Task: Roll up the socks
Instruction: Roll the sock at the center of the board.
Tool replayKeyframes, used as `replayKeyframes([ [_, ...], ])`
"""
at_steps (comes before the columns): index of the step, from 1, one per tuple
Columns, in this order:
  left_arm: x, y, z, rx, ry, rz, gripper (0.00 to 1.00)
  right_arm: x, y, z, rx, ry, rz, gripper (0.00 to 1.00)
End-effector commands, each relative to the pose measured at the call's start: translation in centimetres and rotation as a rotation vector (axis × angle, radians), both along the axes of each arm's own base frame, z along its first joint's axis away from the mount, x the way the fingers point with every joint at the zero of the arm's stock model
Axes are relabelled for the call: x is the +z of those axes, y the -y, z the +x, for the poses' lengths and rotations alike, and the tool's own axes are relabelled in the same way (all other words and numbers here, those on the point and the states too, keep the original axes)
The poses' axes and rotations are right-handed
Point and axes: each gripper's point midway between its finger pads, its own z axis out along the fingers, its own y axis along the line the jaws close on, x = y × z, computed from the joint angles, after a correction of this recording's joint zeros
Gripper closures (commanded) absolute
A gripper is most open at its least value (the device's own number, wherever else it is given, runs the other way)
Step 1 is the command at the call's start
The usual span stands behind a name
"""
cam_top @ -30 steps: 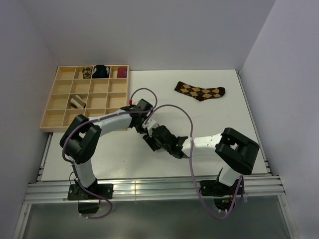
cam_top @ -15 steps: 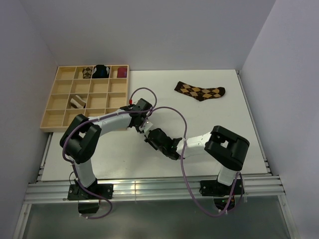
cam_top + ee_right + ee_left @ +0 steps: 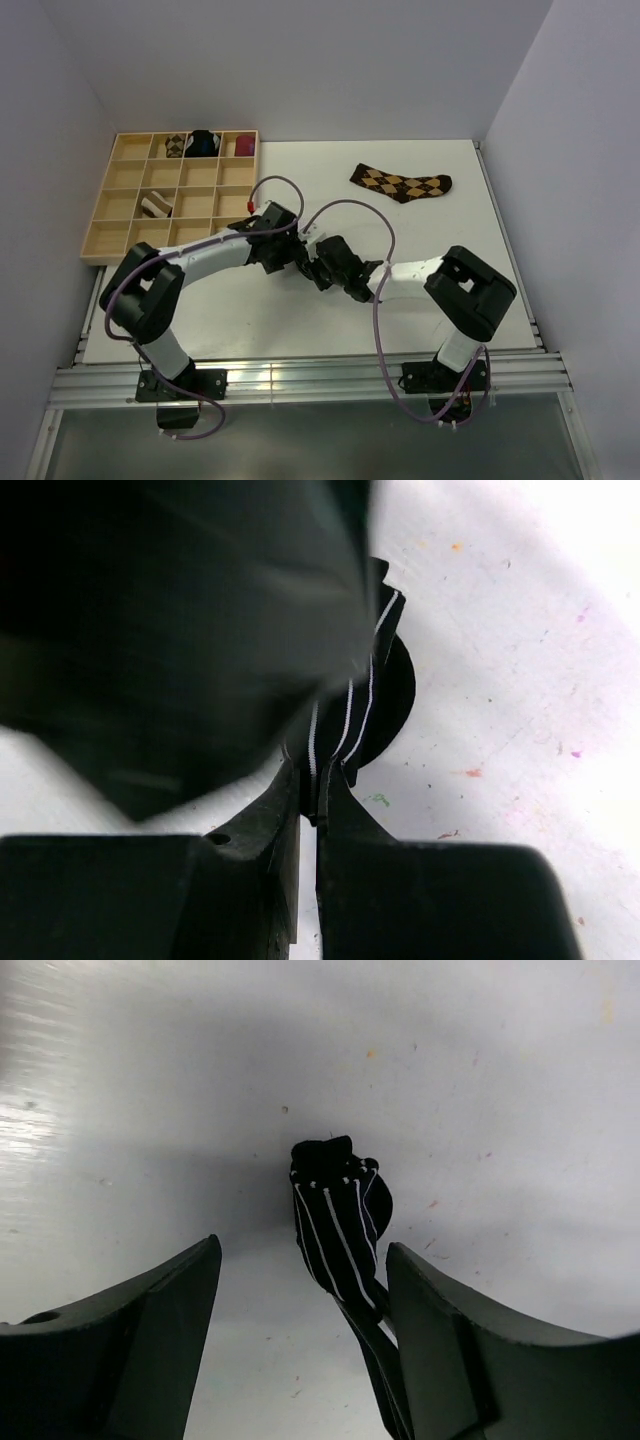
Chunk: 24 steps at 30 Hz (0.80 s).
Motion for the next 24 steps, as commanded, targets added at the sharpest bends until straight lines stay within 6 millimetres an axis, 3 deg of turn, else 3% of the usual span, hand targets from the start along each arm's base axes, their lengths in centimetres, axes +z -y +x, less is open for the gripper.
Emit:
replayKeyframes([
  [1, 3.3, -0.3, 1.0, 0.091, 0.108, -0.076, 0.27, -0.1, 0.2, -0.9, 0.021, -0.1, 0.044, 1.0],
  [5, 5.4, -1.8, 0.8, 0.203, 0.169, -0.152, 0.25, -0.3, 0.1, -1.0, 0.042, -0.15, 0.067, 1.0],
  [7, 5.9, -2.2, 0.5, 0.236, 0.189, -0.186, 0.25, -0.2, -0.3, -1.3, 0.066, -0.188, 0.097, 1.0],
  [8, 5.0, -2.8, -0.2, 0.255, 0.18, -0.195, 0.25, 0.0, -0.4, -1.4, 0.076, -0.205, 0.114, 1.0],
  [10, 6.4, -2.6, -0.1, 0.258, 0.238, -0.267, 0.24, 0.3, -0.3, -1.2, 0.076, -0.245, 0.155, 1.0],
  [18, 3.3, -0.9, -1.8, 0.194, 0.184, -0.337, 0.23, 0.8, -1.2, -1.7, 0.129, -0.511, 0.32, 1.0],
  [24, 1.6, 0.1, -1.3, 0.191, 0.163, -0.349, 0.23, -0.2, -1.1, -1.4, 0.086, -0.643, 0.383, 1.0],
])
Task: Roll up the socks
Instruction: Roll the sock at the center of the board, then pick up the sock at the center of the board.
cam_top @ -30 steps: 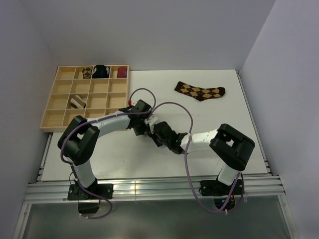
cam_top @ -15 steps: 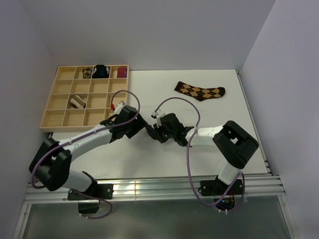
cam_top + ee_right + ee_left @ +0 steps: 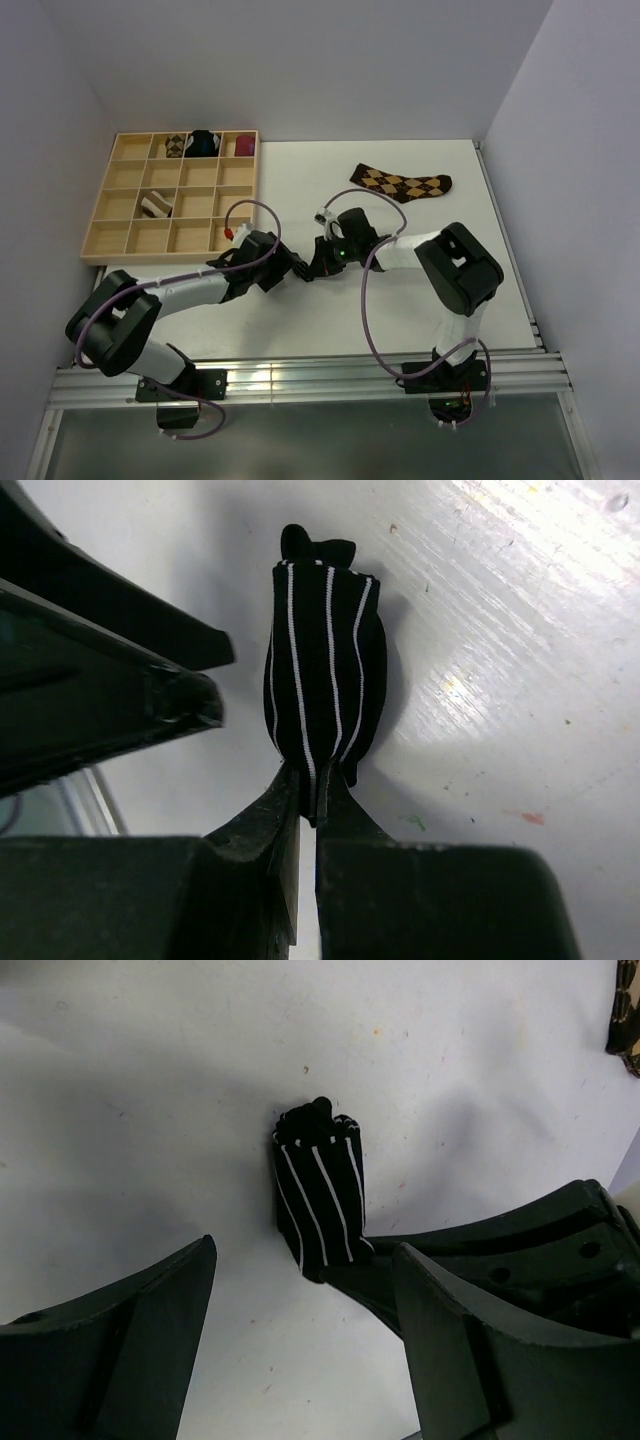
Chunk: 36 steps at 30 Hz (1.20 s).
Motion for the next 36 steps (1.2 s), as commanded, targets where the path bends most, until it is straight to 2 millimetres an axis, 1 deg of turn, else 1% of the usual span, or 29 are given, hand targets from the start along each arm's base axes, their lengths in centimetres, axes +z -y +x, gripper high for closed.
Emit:
replayKeyframes([
  [1, 1.1, 1.8, 1.2, -0.002, 0.043, -0.076, 0.24, -0.1, -0.4, -0.9, 0.001, -0.14, 0.05, 1.0],
  [2, 0.2, 1.7, 1.2, 0.002, 0.019, -0.058, 0.24, -0.2, -0.2, -0.6, -0.014, -0.15, 0.057, 1.0],
  [4, -0.1, 1.9, 1.4, 0.006, 0.001, -0.044, 0.26, -0.5, -0.1, -0.8, -0.034, -0.206, 0.077, 1.0],
  [5, -1.2, 1.7, 1.2, 0.01, -0.027, -0.022, 0.27, -0.5, 0.0, -0.4, -0.045, -0.216, 0.092, 1.0],
  [6, -1.4, 1.7, 1.2, 0.01, -0.034, -0.017, 0.27, -0.9, 0.2, -0.5, -0.063, -0.252, 0.093, 1.0],
  [8, -2.0, 1.7, 1.1, 0.011, -0.05, -0.012, 0.28, -1.1, 0.4, -0.4, -0.075, -0.281, 0.109, 1.0],
  [10, -2.3, 1.8, 1.1, 0.01, -0.055, -0.01, 0.29, -1.7, 0.8, -0.2, -0.104, -0.324, 0.115, 1.0],
  [18, -3.2, 2.0, 1.3, 0.001, -0.074, 0.025, 0.34, -2.5, 1.2, 0.0, -0.15, -0.445, 0.176, 1.0],
  [26, -4.3, 2.1, 1.2, -0.01, -0.11, 0.07, 0.38, -3.2, 1.8, 0.3, -0.195, -0.519, 0.196, 1.0],
  [29, -4.4, 2.2, 1.5, -0.01, -0.105, 0.083, 0.39, -3.6, 1.8, 0.2, -0.207, -0.54, 0.195, 1.0],
  [30, -4.8, 1.8, 1.2, -0.011, -0.124, 0.103, 0.39, -3.7, 1.9, 0.2, -0.212, -0.547, 0.194, 1.0],
  [34, -5.5, 1.6, 1.1, -0.007, -0.139, 0.127, 0.41, -3.9, 2.1, 0.3, -0.228, -0.563, 0.198, 1.0],
  [36, -6.2, 1.7, 0.8, -0.013, -0.159, 0.136, 0.41, -4.0, 2.2, 0.4, -0.241, -0.573, 0.204, 1.0],
])
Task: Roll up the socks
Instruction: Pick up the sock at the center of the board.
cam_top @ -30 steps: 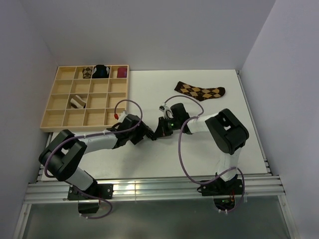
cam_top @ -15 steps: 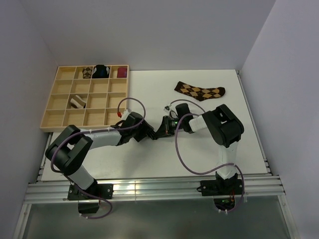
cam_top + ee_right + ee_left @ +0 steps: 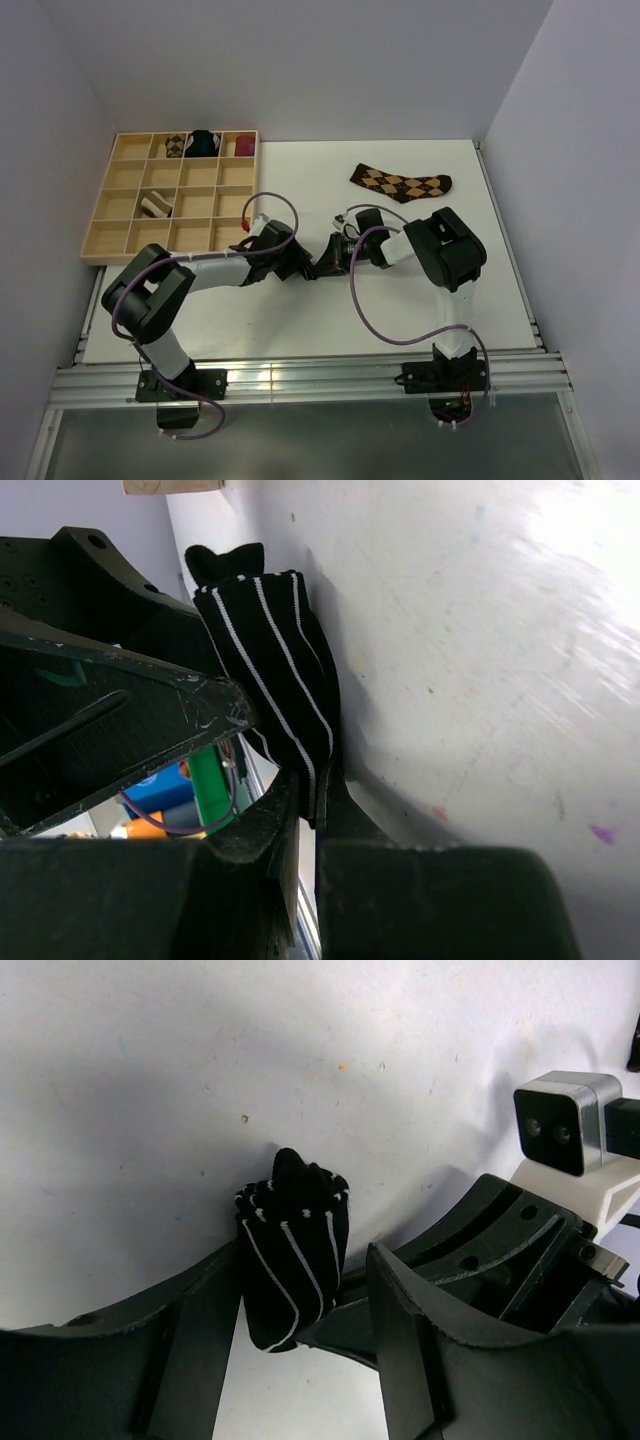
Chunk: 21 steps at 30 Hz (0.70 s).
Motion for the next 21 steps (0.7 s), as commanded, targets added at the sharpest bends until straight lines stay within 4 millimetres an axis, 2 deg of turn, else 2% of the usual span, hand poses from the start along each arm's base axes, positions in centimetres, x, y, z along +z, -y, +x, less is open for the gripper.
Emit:
replayKeyframes([
  [1, -4.0, -1.9, -2.2, -0.008, -0.116, 0.133, 0.42, -3.2, 1.3, -0.2, -0.072, -0.078, -0.08, 1.0],
  [7, -5.1, -2.1, -2.7, -0.005, -0.151, 0.165, 0.42, -3.6, 1.6, 0.0, -0.099, -0.103, -0.078, 1.0],
  [10, -5.6, -2.5, -3.1, -0.007, -0.179, 0.193, 0.51, -3.7, 1.6, 0.1, -0.106, -0.106, -0.079, 1.0],
  [11, -5.9, -2.7, -3.3, -0.01, -0.192, 0.207, 0.58, -3.7, 1.6, 0.2, -0.107, -0.103, -0.079, 1.0],
  [14, -6.1, -2.6, -3.4, -0.018, -0.203, 0.22, 0.7, -3.3, 1.6, 0.4, -0.112, -0.089, -0.079, 0.96],
  [17, -6.2, -2.5, -3.3, -0.027, -0.208, 0.227, 0.83, -2.6, 1.6, 0.6, -0.113, -0.054, -0.077, 0.88],
  [20, -6.0, -2.5, -3.2, -0.035, -0.2, 0.234, 0.97, -1.1, 1.7, 1.1, -0.116, 0.013, -0.081, 0.74],
  [21, -5.8, -2.4, -3.1, -0.037, -0.195, 0.236, 1.0, -0.7, 1.8, 1.1, -0.118, 0.03, -0.086, 0.66],
])
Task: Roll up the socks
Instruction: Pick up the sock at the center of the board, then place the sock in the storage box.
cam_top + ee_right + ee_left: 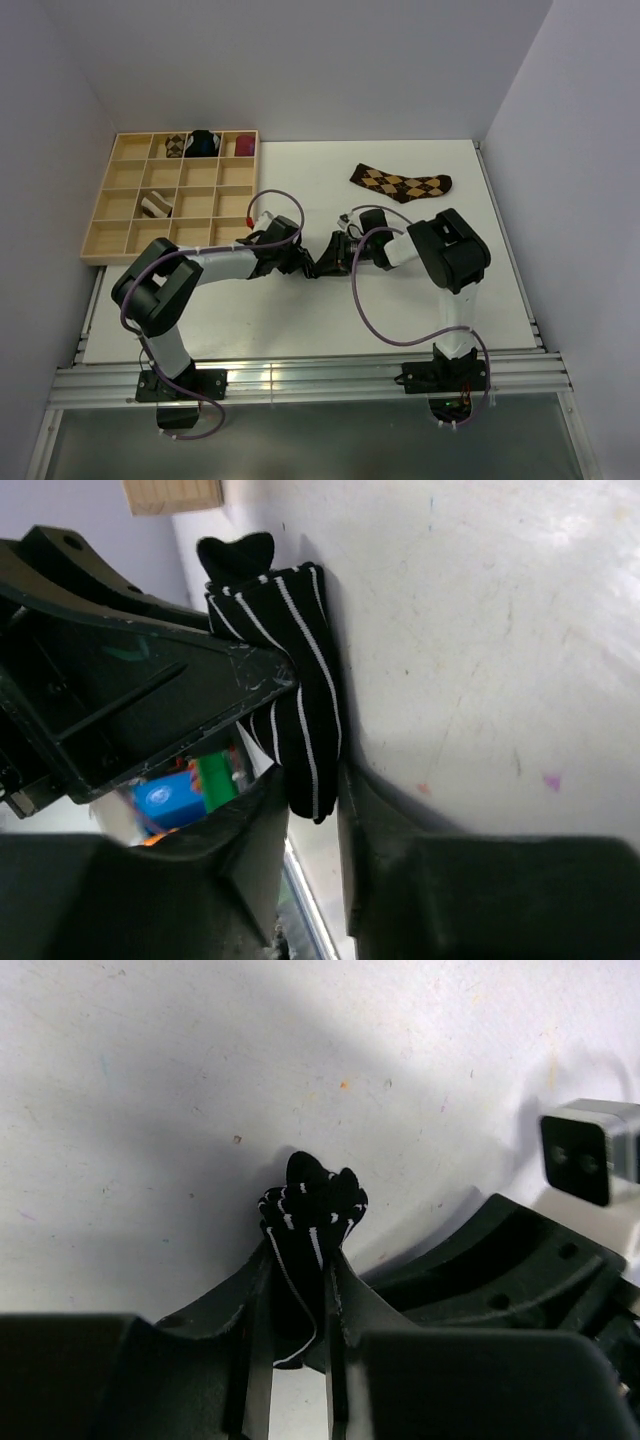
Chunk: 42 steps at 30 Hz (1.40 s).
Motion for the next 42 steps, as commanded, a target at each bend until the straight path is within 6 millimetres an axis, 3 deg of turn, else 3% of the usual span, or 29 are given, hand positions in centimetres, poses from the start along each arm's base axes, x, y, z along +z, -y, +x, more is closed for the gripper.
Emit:
replayKeyframes([
  [1, -4.6, -3.0, -3.7, -0.041, -0.144, 0.183, 1.0, -0.3, 1.3, 0.7, -0.059, 0.089, -0.104, 0.63],
  [6, -1.1, -2.9, -2.0, -0.041, -0.054, 0.189, 1.0, 3.3, 3.2, 1.5, -0.095, 0.271, -0.232, 0.47],
  [12, 7.2, -3.5, 0.9, -0.022, 0.134, 0.217, 1.0, 9.2, 6.8, 1.9, -0.176, 0.504, -0.381, 0.37],
  [15, 11.1, -4.9, 2.3, 0.006, 0.201, 0.228, 1.0, 12.2, 8.4, 1.4, -0.217, 0.61, -0.421, 0.34],
  [16, 12.3, -5.7, 2.7, 0.007, 0.224, 0.234, 1.0, 13.8, 9.1, 1.4, -0.252, 0.66, -0.43, 0.33],
  [18, 14.1, -8.0, 4.0, 0.046, 0.249, 0.246, 1.0, 14.6, 9.7, 0.9, -0.264, 0.699, -0.44, 0.31],
  [22, 17.5, -13.3, 6.2, 0.145, 0.312, 0.259, 1.0, 18.1, 10.2, -0.4, -0.342, 0.846, -0.337, 0.26],
  [23, 18.1, -15.6, 7.2, 0.2, 0.316, 0.263, 1.0, 18.3, 10.4, -0.8, -0.347, 0.856, -0.329, 0.23],
  [24, 19.5, -19.1, 8.4, 0.256, 0.346, 0.275, 1.0, 20.4, 10.6, -1.3, -0.382, 0.95, -0.279, 0.2],
  [28, 20.7, -24.6, 10.1, 0.354, 0.362, 0.302, 1.0, 21.2, 11.2, -1.6, -0.406, 0.998, -0.274, 0.17],
  [30, 20.7, -28.0, 10.9, 0.408, 0.347, 0.337, 1.0, 21.4, 11.5, -1.7, -0.418, 1.009, -0.281, 0.17],
  [33, 19.6, -30.1, 12.0, 0.423, 0.315, 0.341, 1.0, 21.2, 11.4, -1.8, -0.414, 1.009, -0.279, 0.17],
  [34, 19.6, -32.5, 12.4, 0.471, 0.309, 0.344, 1.0, 21.1, 11.4, -1.8, -0.413, 1.007, -0.278, 0.17],
  [42, 14.8, -37.4, 15.1, 0.501, 0.214, 0.338, 1.0, 20.1, 11.4, -1.8, -0.4, 0.993, -0.293, 0.17],
])
